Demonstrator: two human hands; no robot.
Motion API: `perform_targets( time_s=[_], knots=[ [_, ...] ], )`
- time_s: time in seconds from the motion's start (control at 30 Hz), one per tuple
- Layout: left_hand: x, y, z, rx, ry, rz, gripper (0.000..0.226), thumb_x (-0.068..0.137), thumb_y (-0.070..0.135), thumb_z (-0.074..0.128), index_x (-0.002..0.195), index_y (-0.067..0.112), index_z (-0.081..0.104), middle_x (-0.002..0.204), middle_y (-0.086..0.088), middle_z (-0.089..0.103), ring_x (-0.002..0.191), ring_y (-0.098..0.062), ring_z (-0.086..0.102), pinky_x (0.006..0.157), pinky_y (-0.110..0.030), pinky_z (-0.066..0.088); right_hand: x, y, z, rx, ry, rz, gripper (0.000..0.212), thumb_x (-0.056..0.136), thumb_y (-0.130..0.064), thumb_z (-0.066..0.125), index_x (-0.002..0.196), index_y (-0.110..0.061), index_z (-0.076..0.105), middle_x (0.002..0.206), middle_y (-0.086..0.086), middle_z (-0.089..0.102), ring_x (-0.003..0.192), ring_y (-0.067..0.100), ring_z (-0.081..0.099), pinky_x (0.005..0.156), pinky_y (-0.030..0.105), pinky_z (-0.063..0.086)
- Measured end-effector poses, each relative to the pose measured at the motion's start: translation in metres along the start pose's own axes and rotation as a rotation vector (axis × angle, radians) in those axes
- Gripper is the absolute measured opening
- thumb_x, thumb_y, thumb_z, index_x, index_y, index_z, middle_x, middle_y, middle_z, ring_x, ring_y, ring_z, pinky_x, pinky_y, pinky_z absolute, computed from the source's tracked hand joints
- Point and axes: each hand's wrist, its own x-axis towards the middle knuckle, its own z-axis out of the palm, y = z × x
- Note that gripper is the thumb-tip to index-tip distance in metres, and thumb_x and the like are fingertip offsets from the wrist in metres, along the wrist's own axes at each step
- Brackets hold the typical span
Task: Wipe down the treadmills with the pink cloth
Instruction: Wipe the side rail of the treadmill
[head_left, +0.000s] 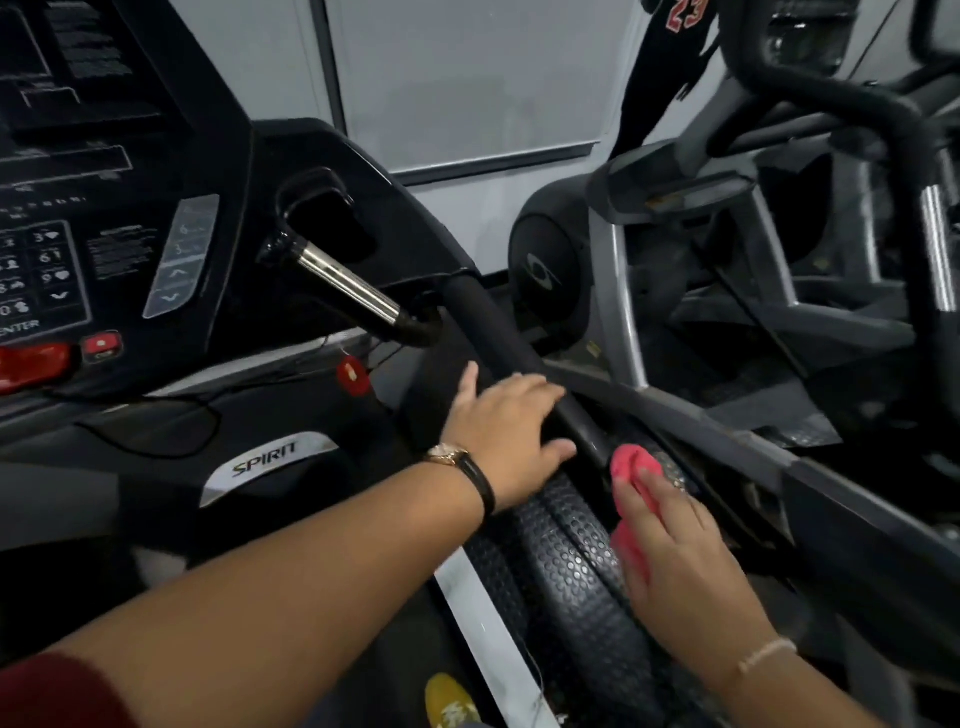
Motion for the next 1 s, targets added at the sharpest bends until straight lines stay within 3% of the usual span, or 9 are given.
perform_targets(
  time_s=[0.17, 0.3, 0.7, 0.87, 1.0],
  knots=[
    [-0.004, 0.031, 0.028, 0.020, -0.172, -0.007, 0.072, 0.090, 0.059, 0.042, 0.147, 0.019, 0.023, 0.157, -0.002, 0.014, 0.143, -0.013, 0.017, 0.115, -0.046, -0.008, 0.005, -0.003, -0.002, 0.119, 0.077, 0.179, 0.050, 0.090, -0.019, 0.054, 0.139, -0.014, 0.042, 0.142, 0.008, 0.041, 0.125, 0.027, 0.044, 0.098, 0.039, 0.042],
    [-0.004, 0.040, 0.044, 0.195, -0.159, 0.008, 0.077, 0.092, 0.059, 0.038, 0.148, 0.010, 0.018, 0.157, -0.009, 0.010, 0.143, -0.020, 0.017, 0.115, -0.046, -0.006, 0.003, -0.005, -0.006, 0.116, 0.053, 0.225, 0.048, 0.092, -0.023, 0.052, 0.138, -0.014, 0.042, 0.141, 0.007, 0.039, 0.126, 0.025, 0.040, 0.098, 0.037, 0.040],
    [-0.002, 0.036, 0.043, 0.272, -0.101, 0.085, 0.079, 0.090, 0.059, 0.039, 0.146, 0.006, 0.022, 0.154, -0.014, 0.019, 0.140, -0.022, 0.027, 0.115, -0.046, -0.006, 0.004, 0.000, 0.002, 0.059, 0.107, 0.158, 0.049, 0.087, -0.018, 0.058, 0.133, -0.009, 0.047, 0.136, 0.015, 0.045, 0.121, 0.034, 0.043, 0.096, 0.041, 0.040],
    [-0.002, 0.036, 0.043, 0.266, -0.103, 0.093, 0.078, 0.091, 0.058, 0.039, 0.146, 0.005, 0.022, 0.155, -0.015, 0.018, 0.141, -0.023, 0.025, 0.115, -0.046, -0.007, 0.004, 0.002, 0.004, 0.051, 0.136, 0.102, 0.044, 0.088, -0.019, 0.053, 0.130, -0.007, 0.051, 0.133, 0.016, 0.048, 0.118, 0.033, 0.046, 0.098, 0.040, 0.039],
    [0.000, 0.036, 0.043, 0.270, -0.095, 0.099, 0.079, 0.091, 0.059, 0.039, 0.146, 0.005, 0.023, 0.155, -0.015, 0.019, 0.140, -0.023, 0.025, 0.115, -0.046, -0.006, 0.005, 0.002, 0.001, 0.096, 0.118, 0.108, 0.046, 0.085, -0.014, 0.061, 0.130, -0.008, 0.052, 0.130, 0.014, 0.050, 0.118, 0.031, 0.048, 0.095, 0.031, 0.036]
  ],
)
